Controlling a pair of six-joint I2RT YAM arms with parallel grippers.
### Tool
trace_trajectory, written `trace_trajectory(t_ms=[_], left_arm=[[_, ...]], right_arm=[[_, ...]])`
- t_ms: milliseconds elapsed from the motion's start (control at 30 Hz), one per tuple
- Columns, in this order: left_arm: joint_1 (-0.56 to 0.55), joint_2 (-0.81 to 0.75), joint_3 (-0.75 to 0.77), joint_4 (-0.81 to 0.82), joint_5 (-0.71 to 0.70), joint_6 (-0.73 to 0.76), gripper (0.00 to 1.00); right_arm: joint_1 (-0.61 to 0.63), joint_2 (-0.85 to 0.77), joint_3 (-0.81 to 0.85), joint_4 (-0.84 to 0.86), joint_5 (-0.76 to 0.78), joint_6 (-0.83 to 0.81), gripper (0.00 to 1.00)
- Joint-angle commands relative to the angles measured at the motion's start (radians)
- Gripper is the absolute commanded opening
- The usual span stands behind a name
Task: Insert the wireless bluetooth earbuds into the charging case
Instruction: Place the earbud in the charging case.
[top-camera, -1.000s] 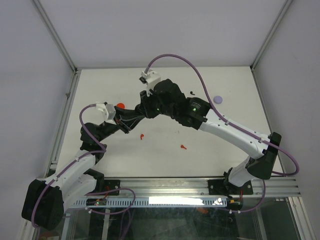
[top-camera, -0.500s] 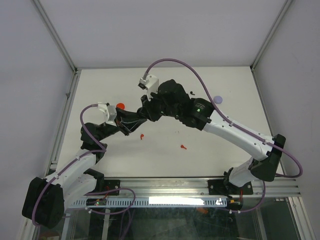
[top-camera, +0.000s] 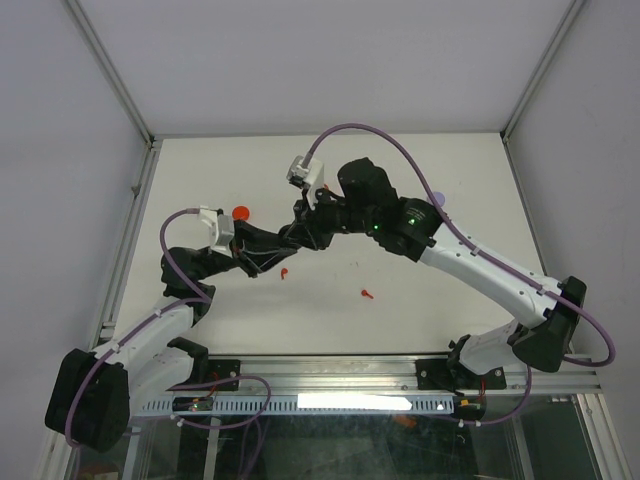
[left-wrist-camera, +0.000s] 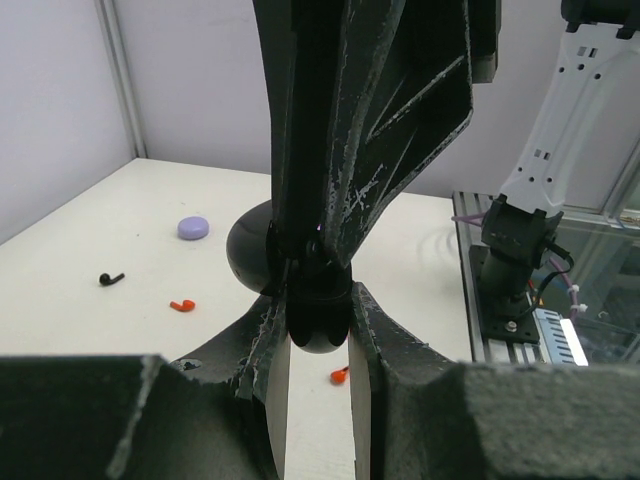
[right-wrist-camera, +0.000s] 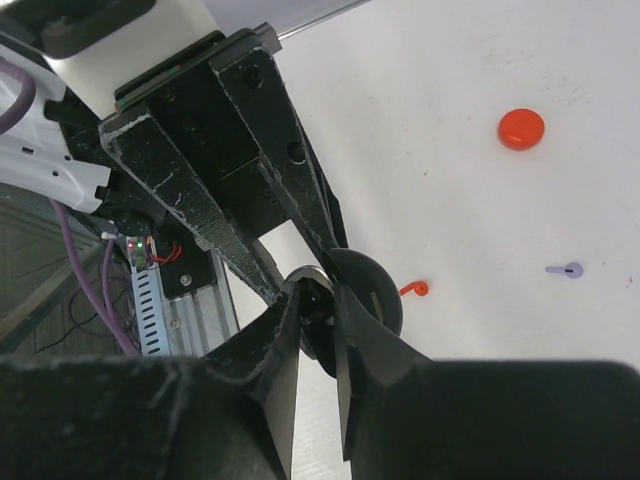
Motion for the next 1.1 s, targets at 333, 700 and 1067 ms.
trace_trajectory(t_ms=[333,700,1067], left_arm=[[-0.006,0.008,0.03,0.146,0.07,-0.049,0.0],[-0.006,0.002,0.036,0.088,0.035,-0.019,0.0],[-0.006,-0.02,0.035,0.014,-0.041,0.029,0.0]], right_arm=[[-0.019,-0.018,-0.007,0.011,-0.107,-0.093,0.35],[-0.019,-0.079,0.031,0.026,-0.078,-0.061,0.46],[-0.02,-0.137,0.025,0.026,0.12,-0.031,0.51]])
